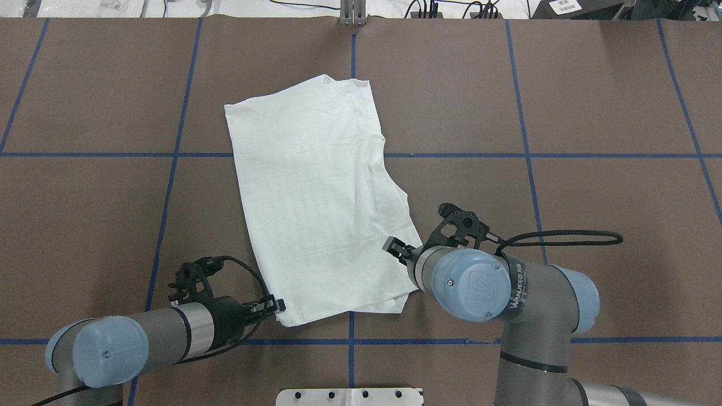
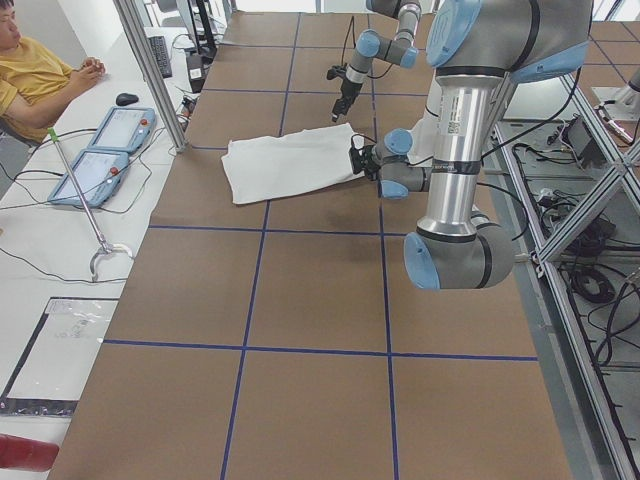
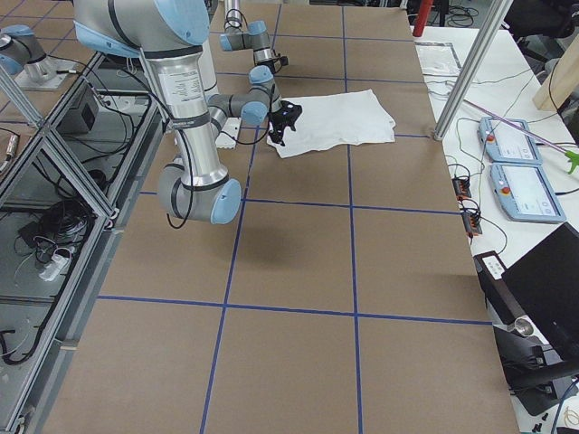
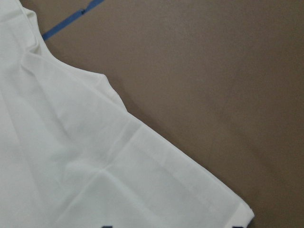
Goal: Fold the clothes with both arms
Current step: 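Bring the right gripper to the shirt's near corner beside the left gripper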
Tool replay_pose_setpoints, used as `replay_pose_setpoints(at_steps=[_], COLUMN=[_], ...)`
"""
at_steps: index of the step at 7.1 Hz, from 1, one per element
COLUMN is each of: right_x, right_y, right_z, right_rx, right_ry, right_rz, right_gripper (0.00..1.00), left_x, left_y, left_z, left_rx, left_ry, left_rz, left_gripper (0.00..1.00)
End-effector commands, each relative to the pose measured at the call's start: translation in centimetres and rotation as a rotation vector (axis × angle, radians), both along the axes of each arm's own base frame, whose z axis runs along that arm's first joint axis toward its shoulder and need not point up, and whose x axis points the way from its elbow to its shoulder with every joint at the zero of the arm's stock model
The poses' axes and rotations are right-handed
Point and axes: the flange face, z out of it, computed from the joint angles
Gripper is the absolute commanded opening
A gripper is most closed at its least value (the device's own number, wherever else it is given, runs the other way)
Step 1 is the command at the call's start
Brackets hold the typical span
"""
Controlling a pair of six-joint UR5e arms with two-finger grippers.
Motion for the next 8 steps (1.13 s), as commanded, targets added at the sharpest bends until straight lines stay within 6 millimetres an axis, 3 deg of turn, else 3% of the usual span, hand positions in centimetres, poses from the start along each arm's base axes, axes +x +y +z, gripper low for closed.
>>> replay_pose_setpoints(at_steps=[1,4,8], right_x=[-2.5,-4.9,-5.5], right_y=[2.9,4.3,4.5], right_z=[-1.1,-0.4,-0.4], right_rx=[-0.085,-0.123,-0.112], right_ry=[0.048,0.071,0.074], right_rz=[0.022,0.032,0.053], right_gripper=[0.82,0.8,0.79], left_x=[0.0,-0.1,-0.2], left_y=[-0.1,-0.1,-0.1], left_z=[0.0,0.0,-0.1], left_rx=[0.002,0.002,0.003], left_ry=[0.001,0.0,0.003], left_rz=[-0.007,-0.007,-0.009], left_gripper=[0.0,0.0,0.0])
